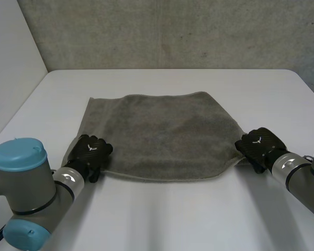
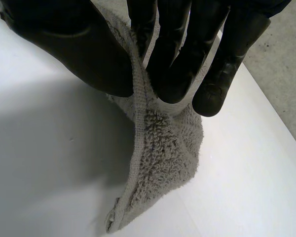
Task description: Fold the towel.
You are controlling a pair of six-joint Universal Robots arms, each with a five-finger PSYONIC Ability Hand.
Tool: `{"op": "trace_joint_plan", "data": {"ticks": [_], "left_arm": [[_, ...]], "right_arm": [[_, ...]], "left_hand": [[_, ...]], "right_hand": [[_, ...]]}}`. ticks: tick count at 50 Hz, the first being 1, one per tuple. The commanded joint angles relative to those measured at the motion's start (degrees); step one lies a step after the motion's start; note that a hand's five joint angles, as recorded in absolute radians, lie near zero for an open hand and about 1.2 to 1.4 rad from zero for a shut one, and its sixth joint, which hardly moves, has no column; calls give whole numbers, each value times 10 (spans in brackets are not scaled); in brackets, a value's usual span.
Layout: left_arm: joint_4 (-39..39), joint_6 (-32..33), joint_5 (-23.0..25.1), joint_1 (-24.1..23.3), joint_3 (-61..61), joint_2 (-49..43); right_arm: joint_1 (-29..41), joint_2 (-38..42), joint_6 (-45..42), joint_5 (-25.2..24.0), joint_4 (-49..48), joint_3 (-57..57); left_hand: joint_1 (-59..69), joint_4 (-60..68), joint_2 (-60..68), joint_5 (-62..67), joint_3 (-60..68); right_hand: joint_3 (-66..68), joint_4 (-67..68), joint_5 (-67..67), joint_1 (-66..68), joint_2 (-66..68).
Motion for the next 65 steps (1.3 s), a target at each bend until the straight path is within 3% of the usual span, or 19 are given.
{"op": "trace_joint_plan", "data": {"ticks": [1, 3, 5, 9, 15, 20, 23, 29, 41, 47, 49, 50, 51, 52, 54, 55, 57, 63, 65], "left_arm": [[2, 9, -3, 3, 7, -12], [3, 11, -3, 8, 8, -11], [6, 11, -5, 10, 9, -8], [4, 11, -9, 18, 18, 4], [0, 6, -13, 24, 30, 116], [1, 0, -11, 24, 54, 209], [-5, -18, -11, 25, 96, 269], [-60, -27, -11, 42, 160, 253], [-115, -20, -8, 47, 291, 43], [-112, 14, -6, 45, 406, -64], [-95, 35, -9, 44, 477, -101], [-95, 35, -9, 44, 478, -101], [-71, 35, -16, 44, 512, -111], [-70, 35, -16, 44, 512, -111], [9, 6, -27, 42, 539, -108], [10, 6, -27, 42, 539, -108], [83, -51, -55, 46, 538, -79], [64, -114, -55, 52, 494, -33], [25, -122, -26, 51, 450, -21]], "right_arm": [[-2, -1, 3, 2, 0, -4], [-5, -8, 2, 5, 1, -8], [-7, -12, 2, 5, 3, -10], [-8, -34, 3, 9, 10, -23], [-2, -136, 16, 5, 48, -75], [-2, -192, 46, 4, 102, -165], [-8, -210, 47, -5, 190, -259], [-12, -153, 23, -16, 323, -351], [20, -9, -39, 20, 344, -432], [50, 94, -42, 41, 295, -542], [61, 123, -44, 47, 190, -582], [61, 123, -44, 47, 189, -582], [63, 124, -43, 53, 107, -586], [63, 124, -43, 53, 106, -586], [64, 112, -42, 74, -72, -560], [64, 112, -42, 74, -73, -560], [64, 78, -41, 75, -179, -513], [63, 46, -41, 73, -143, -480], [61, 43, -41, 66, -63, -453]], "left_hand": [[19, 18, 18, -79, 18], [174, 173, 174, 76, 173], [212, 211, 211, 114, 211], [212, 211, 212, 114, 211], [212, 211, 212, 114, 211], [212, 211, 212, 114, 211], [212, 211, 212, 114, 211], [212, 211, 212, 114, 211], [212, 211, 212, 114, 211], [212, 211, 212, 114, 211], [212, 211, 212, 114, 211], [212, 211, 212, 114, 211], [212, 211, 212, 114, 211], [212, 211, 212, 114, 211], [212, 211, 212, 114, 211], [212, 211, 212, 114, 211], [212, 211, 212, 114, 211], [212, 211, 212, 114, 211], [212, 211, 212, 114, 211]], "right_hand": [[32, 29, 26, 31, 37], [32, 29, 26, 31, 37], [32, 29, 26, 31, 37], [32, 29, 26, 31, 37], [32, 29, 26, 31, 37], [32, 29, 26, 31, 37], [32, 29, 26, 31, 37], [32, 29, 26, 31, 37], [32, 29, 26, 31, 37], [32, 29, 26, 31, 37], [32, 29, 26, 31, 37], [32, 29, 26, 31, 37], [32, 29, 26, 31, 37], [32, 29, 26, 31, 37], [32, 29, 26, 31, 37], [32, 29, 26, 31, 37], [32, 29, 26, 31, 37], [32, 29, 26, 31, 37], [32, 29, 26, 31, 37]]}}
